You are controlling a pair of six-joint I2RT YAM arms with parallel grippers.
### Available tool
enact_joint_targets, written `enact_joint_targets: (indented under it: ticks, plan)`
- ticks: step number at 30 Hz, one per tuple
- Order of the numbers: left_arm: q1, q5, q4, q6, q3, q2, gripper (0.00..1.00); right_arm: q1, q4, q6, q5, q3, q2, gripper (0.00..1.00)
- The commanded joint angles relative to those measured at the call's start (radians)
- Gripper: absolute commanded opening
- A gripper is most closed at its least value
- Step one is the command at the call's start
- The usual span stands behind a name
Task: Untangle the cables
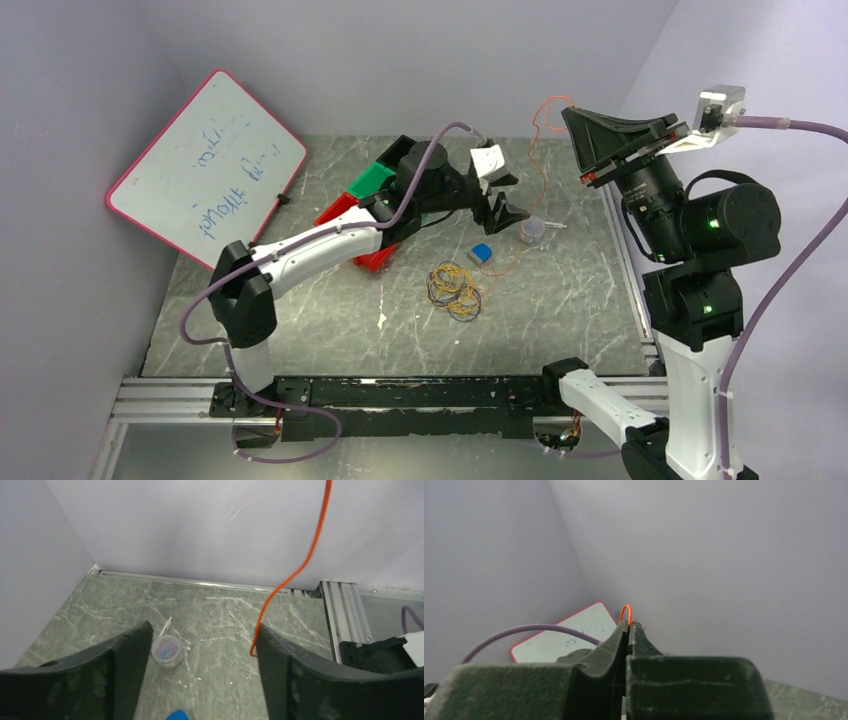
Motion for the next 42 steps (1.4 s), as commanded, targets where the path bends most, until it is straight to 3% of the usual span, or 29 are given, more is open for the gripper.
enact_joint_targets:
  ticks: [1,4,7,8,14,20,32,35,39,42]
  plan:
    - [-0.005,0.094,0.025,0.009,0.079,0.042,0.71,0.006,0.032,0.026,-0.028,0.004,-0.017,0.00]
    - [-0.006,0.129,0.034,-0.011,0.069,0.043,0.48,0.006,0.018,0.025,-0.029,0.013,-0.013,0.00]
    - [-0.005,0.127,0.047,-0.020,0.034,0.029,0.10,0.006,0.023,0.024,-0.019,-0.005,-0.025,0.00]
    - [-0.005,0.121,0.052,-0.021,0.020,0.021,0.07,0.006,0.025,0.022,-0.012,-0.014,-0.030,0.00]
    - [-0.003,0.007,-0.027,-0.010,0.002,-0.034,0.07,0.006,-0.030,-0.007,0.072,-0.041,-0.039,0.00]
    - [0.042,-0.099,-0.156,-0.014,-0.017,-0.132,0.07,0.006,-0.073,-0.011,0.207,-0.192,-0.103,0.05]
    - [0.286,-0.032,-0.490,-0.037,-0.065,-0.334,0.07,0.006,-0.058,0.024,0.263,-0.479,-0.124,0.13]
    - [0.347,-0.045,-0.547,-0.034,-0.085,-0.376,0.07,0.007,-0.035,0.024,0.244,-0.519,-0.110,0.21]
    - [0.417,-0.089,-0.624,-0.031,-0.084,-0.403,0.07,0.006,-0.014,0.016,0.201,-0.540,-0.080,0.41]
    - [0.444,-0.142,-0.645,-0.022,-0.093,-0.418,0.07,0.006,-0.003,0.013,0.188,-0.550,-0.070,0.48]
